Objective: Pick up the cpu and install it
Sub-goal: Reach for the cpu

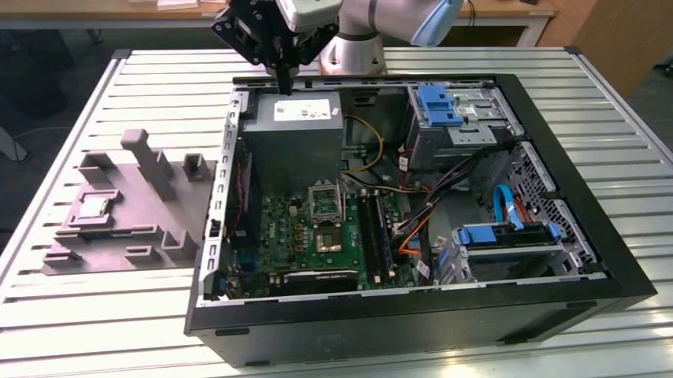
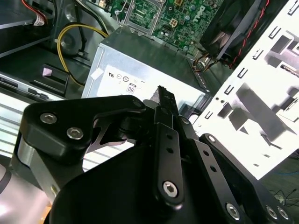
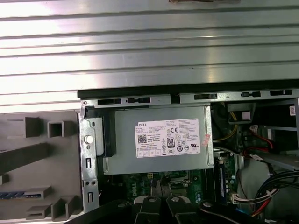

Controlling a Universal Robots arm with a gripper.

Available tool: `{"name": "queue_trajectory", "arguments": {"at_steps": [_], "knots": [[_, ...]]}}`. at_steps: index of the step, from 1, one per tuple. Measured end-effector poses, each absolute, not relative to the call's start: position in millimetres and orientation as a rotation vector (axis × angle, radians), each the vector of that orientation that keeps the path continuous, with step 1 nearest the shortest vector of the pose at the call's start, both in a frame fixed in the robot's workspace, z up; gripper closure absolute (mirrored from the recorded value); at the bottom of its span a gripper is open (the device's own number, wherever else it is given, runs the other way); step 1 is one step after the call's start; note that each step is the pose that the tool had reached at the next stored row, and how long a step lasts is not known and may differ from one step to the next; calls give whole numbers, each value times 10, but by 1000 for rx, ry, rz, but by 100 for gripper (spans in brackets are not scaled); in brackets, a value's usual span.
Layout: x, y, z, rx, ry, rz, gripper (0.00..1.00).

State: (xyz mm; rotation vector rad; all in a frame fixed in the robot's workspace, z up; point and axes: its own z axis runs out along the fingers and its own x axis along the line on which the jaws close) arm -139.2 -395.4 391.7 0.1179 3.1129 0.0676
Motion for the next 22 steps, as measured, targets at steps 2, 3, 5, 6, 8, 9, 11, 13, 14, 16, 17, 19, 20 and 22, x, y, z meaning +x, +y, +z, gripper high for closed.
{"name": "queue_trajectory", "arguments": {"at_steps": [2,3,5,6,8,9,11,13,14,16,17,19,20,22], "knots": [[-1396,-3954,3917,118,3113,68,89],[-1469,-3954,3910,118,3113,68,89],[-1512,-3954,3907,118,3113,68,89],[-1513,-3954,3907,118,3113,68,89],[-1520,-3954,3906,118,3113,68,89],[-1524,-3954,3907,118,3113,68,89],[-1534,-3954,3907,118,3113,68,89],[-1546,-3954,3906,118,3113,68,89],[-1552,-3954,3906,118,3113,68,89],[-1562,-3954,3906,118,3113,68,89],[-1564,-3954,3906,118,3113,68,89],[-1570,-3954,3906,118,3113,68,89],[-1574,-3954,3906,118,3113,68,89],[-1577,-3954,3906,118,3113,68,89]]}}
